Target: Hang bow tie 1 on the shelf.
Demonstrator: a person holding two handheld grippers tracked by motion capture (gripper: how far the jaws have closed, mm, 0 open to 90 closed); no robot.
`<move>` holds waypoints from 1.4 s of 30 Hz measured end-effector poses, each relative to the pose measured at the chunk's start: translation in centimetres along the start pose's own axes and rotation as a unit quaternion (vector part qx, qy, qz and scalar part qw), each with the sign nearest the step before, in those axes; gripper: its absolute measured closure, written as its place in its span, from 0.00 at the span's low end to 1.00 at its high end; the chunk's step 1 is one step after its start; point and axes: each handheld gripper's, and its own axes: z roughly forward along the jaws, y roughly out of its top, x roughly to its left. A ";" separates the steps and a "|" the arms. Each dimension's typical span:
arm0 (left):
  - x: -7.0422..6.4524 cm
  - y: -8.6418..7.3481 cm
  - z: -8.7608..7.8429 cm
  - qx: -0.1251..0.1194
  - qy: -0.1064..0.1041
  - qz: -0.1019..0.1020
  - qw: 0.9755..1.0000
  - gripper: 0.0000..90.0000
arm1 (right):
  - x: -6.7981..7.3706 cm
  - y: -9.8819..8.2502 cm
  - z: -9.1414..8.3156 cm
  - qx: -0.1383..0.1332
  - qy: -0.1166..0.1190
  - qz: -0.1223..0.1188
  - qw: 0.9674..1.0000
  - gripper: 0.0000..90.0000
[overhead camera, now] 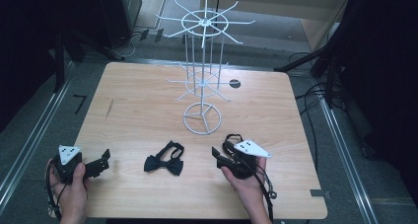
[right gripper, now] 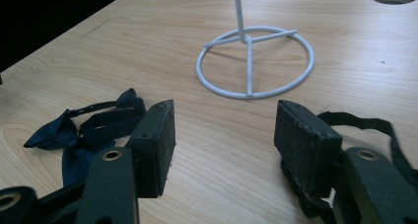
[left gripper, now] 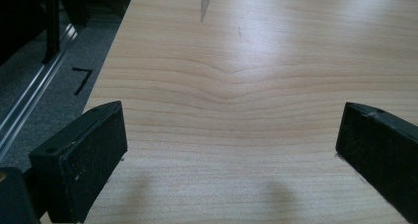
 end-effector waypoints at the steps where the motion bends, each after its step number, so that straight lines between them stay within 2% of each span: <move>1: 0.0 0.0 0.0 0.001 0.000 0.001 1.000 0.00 | 0.2 0.0 0.3 0.002 0.001 0.000 1.000 0.49; 11: 0.0 0.0 0.0 0.000 -0.002 0.002 1.000 0.00 | 2.0 0.4 2.7 0.015 0.011 -0.002 1.000 0.57; 18: -0.1 0.0 0.0 0.001 -0.001 0.003 1.000 0.00 | 3.5 0.9 4.6 0.024 0.028 -0.013 0.999 0.63; 23: 0.0 0.0 0.0 0.002 -0.002 0.005 1.000 0.00 | 4.5 1.2 6.0 0.030 0.044 -0.006 0.999 0.64; 34: 0.0 0.0 0.0 0.004 -0.003 0.004 1.000 0.00 | 5.8 1.5 8.3 0.048 0.048 -0.005 0.998 0.64; 42: 0.0 0.0 0.0 0.004 -0.002 0.005 1.000 0.00 | 6.4 0.8 9.9 0.071 0.045 -0.005 0.996 0.64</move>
